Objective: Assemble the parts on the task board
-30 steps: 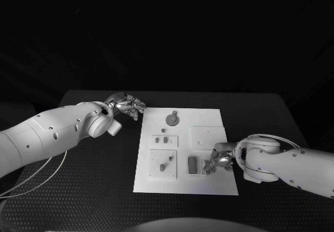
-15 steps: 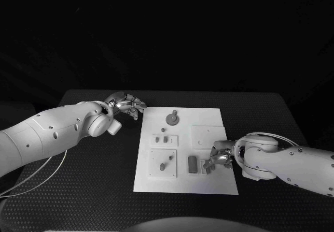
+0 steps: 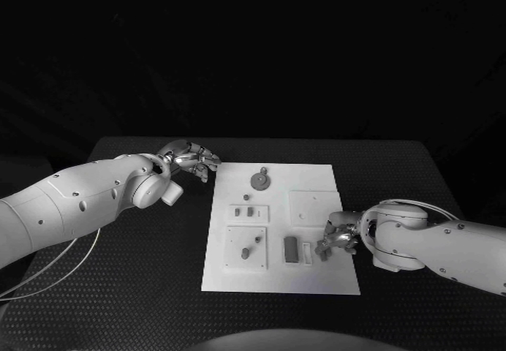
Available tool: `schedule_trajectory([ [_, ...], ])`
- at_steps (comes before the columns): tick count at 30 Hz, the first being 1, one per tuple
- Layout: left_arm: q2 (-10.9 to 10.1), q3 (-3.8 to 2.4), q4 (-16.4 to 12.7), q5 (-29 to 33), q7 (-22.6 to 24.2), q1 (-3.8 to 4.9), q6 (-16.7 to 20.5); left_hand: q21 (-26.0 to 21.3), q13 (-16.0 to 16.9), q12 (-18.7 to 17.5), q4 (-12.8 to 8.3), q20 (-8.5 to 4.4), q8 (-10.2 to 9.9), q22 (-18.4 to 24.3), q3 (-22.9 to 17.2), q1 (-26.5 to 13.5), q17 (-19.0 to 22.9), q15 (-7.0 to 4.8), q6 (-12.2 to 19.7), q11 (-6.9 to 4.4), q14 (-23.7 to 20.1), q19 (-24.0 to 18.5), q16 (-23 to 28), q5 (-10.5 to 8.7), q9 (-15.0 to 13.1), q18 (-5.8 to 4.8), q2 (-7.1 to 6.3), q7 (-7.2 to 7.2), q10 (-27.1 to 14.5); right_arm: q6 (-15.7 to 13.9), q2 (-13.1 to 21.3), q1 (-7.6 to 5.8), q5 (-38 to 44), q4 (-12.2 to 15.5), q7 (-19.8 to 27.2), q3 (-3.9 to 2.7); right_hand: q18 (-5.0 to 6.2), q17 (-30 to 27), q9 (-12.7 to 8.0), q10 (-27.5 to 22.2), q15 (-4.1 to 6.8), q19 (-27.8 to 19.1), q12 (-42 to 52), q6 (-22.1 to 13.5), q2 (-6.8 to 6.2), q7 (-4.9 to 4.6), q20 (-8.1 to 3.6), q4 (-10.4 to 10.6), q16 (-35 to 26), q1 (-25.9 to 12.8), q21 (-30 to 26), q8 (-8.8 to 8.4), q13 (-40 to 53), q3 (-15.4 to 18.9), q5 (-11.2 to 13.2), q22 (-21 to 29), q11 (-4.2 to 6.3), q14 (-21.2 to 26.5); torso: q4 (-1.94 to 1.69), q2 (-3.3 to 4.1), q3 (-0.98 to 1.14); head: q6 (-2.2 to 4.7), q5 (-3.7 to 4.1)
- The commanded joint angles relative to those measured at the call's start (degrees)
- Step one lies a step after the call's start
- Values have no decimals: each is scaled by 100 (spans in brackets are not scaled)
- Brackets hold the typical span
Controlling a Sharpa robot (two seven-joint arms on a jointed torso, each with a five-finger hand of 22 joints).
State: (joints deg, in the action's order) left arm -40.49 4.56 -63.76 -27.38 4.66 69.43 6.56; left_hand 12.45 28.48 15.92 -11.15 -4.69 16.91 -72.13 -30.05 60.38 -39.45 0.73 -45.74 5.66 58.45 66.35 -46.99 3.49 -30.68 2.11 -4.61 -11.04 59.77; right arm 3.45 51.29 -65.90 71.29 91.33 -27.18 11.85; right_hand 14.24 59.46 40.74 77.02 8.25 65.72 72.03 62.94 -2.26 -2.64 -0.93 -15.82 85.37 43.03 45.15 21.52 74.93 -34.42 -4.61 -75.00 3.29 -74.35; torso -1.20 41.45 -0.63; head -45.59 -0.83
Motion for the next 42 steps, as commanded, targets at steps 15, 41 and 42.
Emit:
schedule_trajectory([
  [15, -2, -1, -12, -18, 30, 7, -63, -25, 11, 34, 48, -46, 20, -13, -1, -56, -11, -22, -8, 83, -3, 13, 24, -20, -9, 244, -5, -24, -127, 83, 7, 34, 1287, 10, -109, 34, 76, -346, -114, -427, -52, -114, -592, -245, -551, -107, 78, 305, -129, -211, -44, -66, -200, -68, 0, -93, -96, 295, 6, 1, 1, -4, 12],
  [41, -17, -1, -26, -18, 30, 7, -57, -31, 17, 51, 56, -46, 21, -19, -1, -62, -15, -22, -6, 83, -4, 15, 26, -19, -10, 244, -4, -24, -139, 657, -148, 34, 1985, 135, -136, 63, 76, -595, -385, -957, -198, -443, -1017, -539, -329, -289, 218, -99, -191, 1278, -2, -429, -601, 7, 13, -113, -256, 711, 2, -3, -5, -53, 45],
  [42, -18, -1, -29, -18, 30, 7, -59, -31, 17, 51, 56, -46, 21, -19, -1, -62, -15, -22, -6, 83, -4, 15, 26, -19, -10, 244, -4, -24, -139, 637, -156, 34, 2056, 133, -139, 67, 76, -595, -385, -957, -198, -444, -1015, -527, -328, -286, 220, -98, -190, 1294, -2, -425, -603, 18, 13, -112, -254, 711, 4, -4, -3, -54, 46],
])
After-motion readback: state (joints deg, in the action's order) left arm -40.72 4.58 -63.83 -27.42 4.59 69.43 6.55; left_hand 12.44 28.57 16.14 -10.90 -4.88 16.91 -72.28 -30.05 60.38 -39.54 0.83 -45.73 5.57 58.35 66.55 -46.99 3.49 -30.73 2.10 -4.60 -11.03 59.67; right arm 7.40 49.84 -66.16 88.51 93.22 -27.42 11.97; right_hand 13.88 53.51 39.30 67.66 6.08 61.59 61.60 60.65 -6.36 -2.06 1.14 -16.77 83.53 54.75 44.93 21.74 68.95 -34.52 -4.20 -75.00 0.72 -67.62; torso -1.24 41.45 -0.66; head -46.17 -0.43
